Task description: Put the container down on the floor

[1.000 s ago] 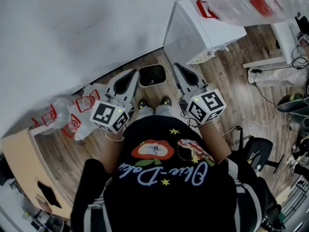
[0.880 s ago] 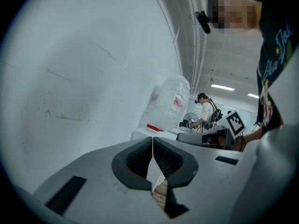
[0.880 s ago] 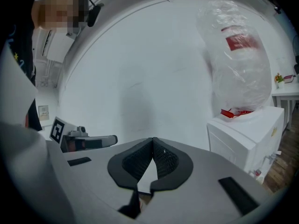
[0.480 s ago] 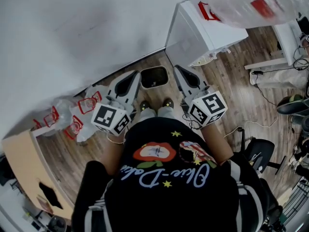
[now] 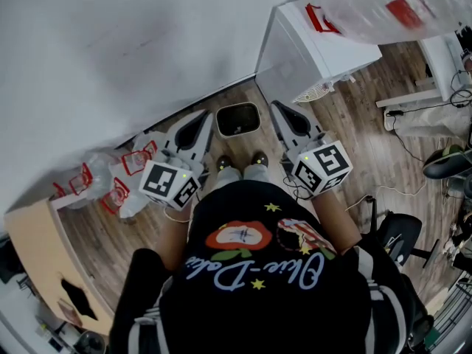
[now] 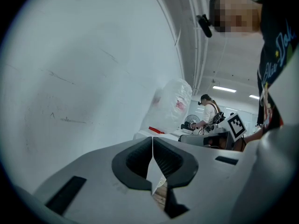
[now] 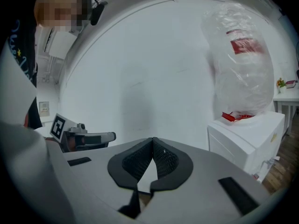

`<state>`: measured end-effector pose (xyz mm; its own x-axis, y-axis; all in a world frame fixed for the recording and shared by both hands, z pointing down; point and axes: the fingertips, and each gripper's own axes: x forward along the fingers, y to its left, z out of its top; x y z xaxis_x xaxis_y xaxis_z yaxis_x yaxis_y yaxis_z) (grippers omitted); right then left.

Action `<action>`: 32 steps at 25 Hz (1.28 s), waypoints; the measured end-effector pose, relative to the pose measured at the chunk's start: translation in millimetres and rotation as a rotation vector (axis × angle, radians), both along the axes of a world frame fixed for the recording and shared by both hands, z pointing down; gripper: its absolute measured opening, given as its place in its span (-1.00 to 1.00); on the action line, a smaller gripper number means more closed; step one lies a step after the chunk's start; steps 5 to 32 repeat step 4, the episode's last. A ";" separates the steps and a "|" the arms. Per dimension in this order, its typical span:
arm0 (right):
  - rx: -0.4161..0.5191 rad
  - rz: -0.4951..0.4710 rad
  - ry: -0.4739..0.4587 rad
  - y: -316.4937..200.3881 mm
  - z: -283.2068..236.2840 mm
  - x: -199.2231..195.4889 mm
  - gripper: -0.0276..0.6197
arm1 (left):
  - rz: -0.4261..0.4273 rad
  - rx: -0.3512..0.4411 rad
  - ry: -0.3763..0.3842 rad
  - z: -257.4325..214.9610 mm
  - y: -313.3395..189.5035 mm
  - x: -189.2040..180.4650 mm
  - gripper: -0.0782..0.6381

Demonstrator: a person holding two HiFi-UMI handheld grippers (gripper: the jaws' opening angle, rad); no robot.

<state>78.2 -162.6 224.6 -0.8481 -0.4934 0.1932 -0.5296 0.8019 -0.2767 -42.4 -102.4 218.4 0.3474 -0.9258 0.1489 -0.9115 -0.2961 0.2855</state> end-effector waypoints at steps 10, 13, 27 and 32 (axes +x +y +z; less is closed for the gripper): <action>0.001 -0.003 0.003 -1.4 -0.1 -1.3 -0.92 | 0.001 -0.005 -0.001 0.3 -1.4 -1.2 -0.76; 0.001 -0.003 0.003 -1.4 -0.1 -1.3 -0.92 | 0.001 -0.005 -0.001 0.3 -1.4 -1.2 -0.76; 0.001 -0.003 0.003 -1.4 -0.1 -1.3 -0.92 | 0.001 -0.005 -0.001 0.3 -1.4 -1.2 -0.76; 0.001 -0.003 0.003 -1.4 -0.1 -1.3 -0.92 | 0.001 -0.005 -0.001 0.3 -1.4 -1.2 -0.76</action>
